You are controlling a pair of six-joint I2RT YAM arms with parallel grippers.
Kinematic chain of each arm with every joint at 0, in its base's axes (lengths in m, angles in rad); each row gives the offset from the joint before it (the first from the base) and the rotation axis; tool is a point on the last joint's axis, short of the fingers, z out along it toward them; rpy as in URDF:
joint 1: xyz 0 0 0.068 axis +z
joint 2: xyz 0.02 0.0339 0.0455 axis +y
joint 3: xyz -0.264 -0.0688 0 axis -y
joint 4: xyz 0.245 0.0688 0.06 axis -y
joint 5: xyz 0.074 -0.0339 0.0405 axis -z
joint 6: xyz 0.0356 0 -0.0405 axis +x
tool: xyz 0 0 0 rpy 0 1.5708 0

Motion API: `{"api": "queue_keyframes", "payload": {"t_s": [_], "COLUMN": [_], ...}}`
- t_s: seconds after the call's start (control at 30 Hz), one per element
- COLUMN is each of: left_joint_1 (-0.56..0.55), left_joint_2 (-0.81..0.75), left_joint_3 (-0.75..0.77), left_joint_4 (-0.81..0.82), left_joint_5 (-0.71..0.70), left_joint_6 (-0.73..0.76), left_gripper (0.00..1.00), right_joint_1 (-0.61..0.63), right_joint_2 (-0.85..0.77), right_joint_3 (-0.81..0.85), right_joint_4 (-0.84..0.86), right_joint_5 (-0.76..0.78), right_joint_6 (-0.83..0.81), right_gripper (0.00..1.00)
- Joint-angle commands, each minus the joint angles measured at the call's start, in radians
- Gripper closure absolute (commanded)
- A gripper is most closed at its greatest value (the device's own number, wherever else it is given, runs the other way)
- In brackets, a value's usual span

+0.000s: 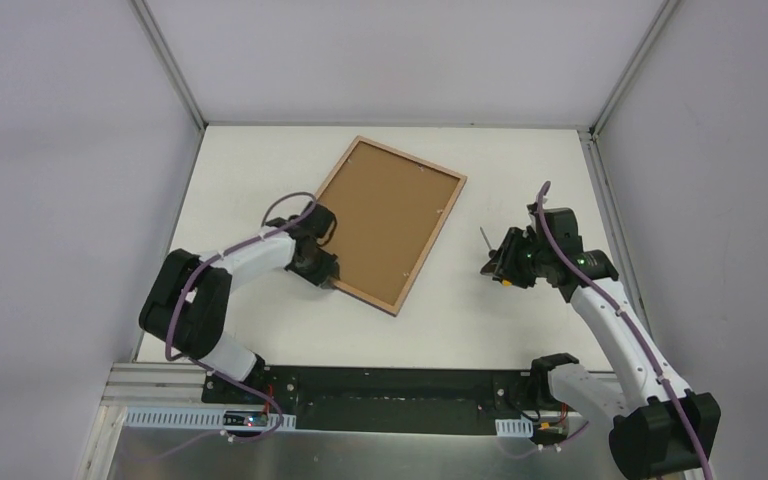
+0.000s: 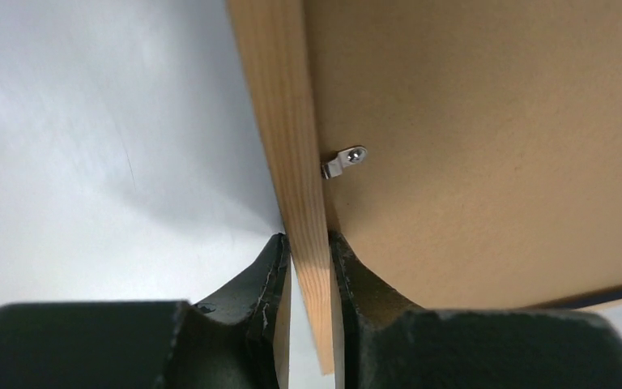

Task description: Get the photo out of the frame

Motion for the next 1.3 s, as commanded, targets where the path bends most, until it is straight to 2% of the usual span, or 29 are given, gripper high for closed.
{"api": "queue_keyframes", "payload": {"t_s": [0.0, 0.03, 0.07, 0.13, 0.2, 0.23, 0.3, 0.43, 0.5, 0.57, 0.63, 0.73, 0.83, 0.97, 1.07, 1.27], "left_joint_1": [-0.216, -0.253, -0.288, -0.332, -0.347, -0.348, -0.346, -0.341, -0.328, -0.290, -0.234, -0.096, 0.028, 0.123, 0.192, 0.241], "left_joint_2": [-0.067, -0.067, -0.068, -0.078, -0.092, -0.101, -0.121, -0.172, -0.187, -0.176, -0.176, -0.168, -0.093, 0.037, 0.122, 0.247], "left_joint_3": [-0.049, -0.049, -0.048, -0.037, -0.010, 0.005, 0.040, 0.117, 0.161, 0.212, 0.233, 0.221, 0.255, 0.303, 0.322, 0.355], "left_joint_4": [-0.090, -0.090, -0.090, -0.088, -0.090, -0.090, -0.096, -0.107, -0.103, -0.109, -0.116, -0.108, -0.112, -0.113, -0.091, -0.092], "left_joint_5": [-0.032, -0.039, -0.036, -0.021, 0.006, 0.016, 0.024, 0.034, 0.000, 0.008, 0.015, 0.077, 0.098, 0.081, 0.193, 0.324], "left_joint_6": [-0.352, -0.376, -0.398, -0.421, -0.379, -0.350, -0.229, 0.020, 0.218, 0.450, 0.674, 0.841, 1.014, 1.137, 1.171, 1.203], "left_gripper": [1.00, 1.00, 0.92, 0.68, 0.43, 0.34, 0.25, 0.22, 0.17, 0.18, 0.17, 0.13, 0.12, 0.12, 0.14, 0.20], "right_joint_1": [0.007, 0.006, 0.007, 0.006, 0.006, 0.006, 0.005, 0.006, 0.006, 0.006, 0.006, 0.009, 0.013, 0.016, 0.017, 0.018], "right_joint_2": [-0.039, -0.035, -0.031, -0.017, -0.010, -0.009, -0.004, 0.015, 0.020, 0.022, 0.022, 0.000, -0.028, -0.044, -0.037, -0.012], "right_joint_3": [0.032, 0.030, 0.028, 0.032, 0.029, 0.022, 0.003, -0.005, -0.017, -0.022, -0.012, -0.004, 0.001, 0.010, 0.022, 0.053], "right_joint_4": [0.018, 0.022, 0.022, 0.012, 0.011, 0.023, 0.056, 0.071, 0.094, 0.098, 0.074, 0.048, 0.017, -0.008, -0.011, -0.021], "right_joint_5": [-0.028, -0.039, -0.052, -0.068, -0.072, -0.072, -0.076, -0.073, -0.099, -0.109, -0.112, -0.123, -0.129, -0.130, -0.140, -0.150], "right_joint_6": [-0.001, -0.004, -0.007, -0.014, -0.016, -0.016, -0.008, 0.011, 0.014, 0.012, 0.007, 0.016, 0.021, 0.016, 0.014, -0.014], "right_gripper": [1.00, 1.00, 1.00, 1.00, 1.00, 1.00, 1.00, 1.00, 1.00, 1.00, 1.00, 1.00, 1.00, 1.00, 1.00, 1.00]}}
